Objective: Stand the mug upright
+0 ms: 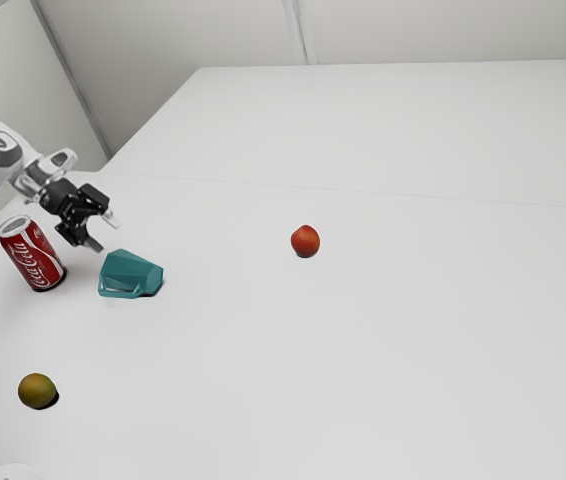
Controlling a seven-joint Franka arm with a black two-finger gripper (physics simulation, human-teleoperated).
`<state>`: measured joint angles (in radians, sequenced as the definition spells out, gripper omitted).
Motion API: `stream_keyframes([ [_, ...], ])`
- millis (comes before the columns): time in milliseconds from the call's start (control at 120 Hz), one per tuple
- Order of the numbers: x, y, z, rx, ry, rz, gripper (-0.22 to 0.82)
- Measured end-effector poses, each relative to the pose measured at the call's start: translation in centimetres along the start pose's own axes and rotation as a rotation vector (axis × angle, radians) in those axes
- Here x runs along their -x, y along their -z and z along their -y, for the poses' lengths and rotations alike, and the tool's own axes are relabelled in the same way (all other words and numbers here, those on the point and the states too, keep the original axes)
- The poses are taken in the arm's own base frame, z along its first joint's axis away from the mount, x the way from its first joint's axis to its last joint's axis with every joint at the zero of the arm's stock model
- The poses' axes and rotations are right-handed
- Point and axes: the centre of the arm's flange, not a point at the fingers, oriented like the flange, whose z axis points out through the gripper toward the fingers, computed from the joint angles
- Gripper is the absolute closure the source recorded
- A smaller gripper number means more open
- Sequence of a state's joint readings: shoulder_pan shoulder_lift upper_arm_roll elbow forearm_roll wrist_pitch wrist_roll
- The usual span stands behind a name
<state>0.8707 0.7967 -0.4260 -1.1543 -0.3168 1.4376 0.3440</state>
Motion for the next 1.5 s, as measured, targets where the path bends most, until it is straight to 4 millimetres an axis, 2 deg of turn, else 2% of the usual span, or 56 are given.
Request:
stream_keyframes([
  [292,-0.2,-2.4,1.6,0.003,0.012,0.026,0.00],
  [567,-0.4,-5.6,1.2,0.022,0.020,0.068,0.01],
  [625,-0.5,-5.7,1.0,0.024,0.020,0.066,0.07],
  [792,-0.6,-5.0,-1.0,0.025,-0.003,0.048,0.35],
  [1025,-1.2,-5.4,-3.8,0.041,-0.048,0.053,0.64],
  [1142,-1.1,-5.3,-4.3,0.037,-0.051,0.057,0.71],
  [1392,-0.8,-4.8,-4.5,0.029,-0.045,0.073,0.76],
  [1500,-0.4,-4.2,-5.8,0.017,-0.052,0.075,0.77],
])
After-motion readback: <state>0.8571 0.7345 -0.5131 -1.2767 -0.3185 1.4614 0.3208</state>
